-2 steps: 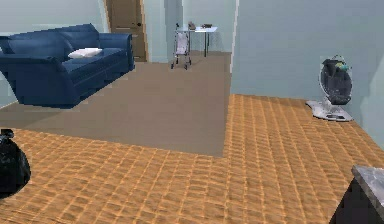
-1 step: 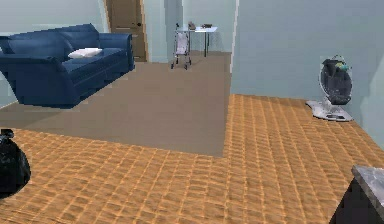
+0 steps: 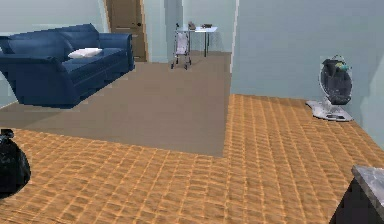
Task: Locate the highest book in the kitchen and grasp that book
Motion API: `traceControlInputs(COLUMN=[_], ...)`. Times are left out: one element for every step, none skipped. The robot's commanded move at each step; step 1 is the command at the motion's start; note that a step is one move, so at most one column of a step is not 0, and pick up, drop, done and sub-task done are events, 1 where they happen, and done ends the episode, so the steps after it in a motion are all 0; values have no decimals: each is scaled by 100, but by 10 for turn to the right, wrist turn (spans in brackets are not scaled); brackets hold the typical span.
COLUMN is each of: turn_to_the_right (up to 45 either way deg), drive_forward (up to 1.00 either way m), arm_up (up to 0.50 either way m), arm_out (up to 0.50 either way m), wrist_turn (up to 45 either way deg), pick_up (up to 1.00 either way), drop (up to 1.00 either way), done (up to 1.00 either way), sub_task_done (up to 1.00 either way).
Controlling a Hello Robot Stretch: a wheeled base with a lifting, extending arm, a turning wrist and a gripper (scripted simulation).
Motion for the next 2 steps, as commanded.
traceControlInputs(turn_to_the_right=[0,0], drive_forward=[0,0], arm_up=[10,0], arm_out=[0,0], wrist_turn=[0,0], pick_up=[0,0], drop=[0,0], done=[0,100], sub_task_done=[0,0])
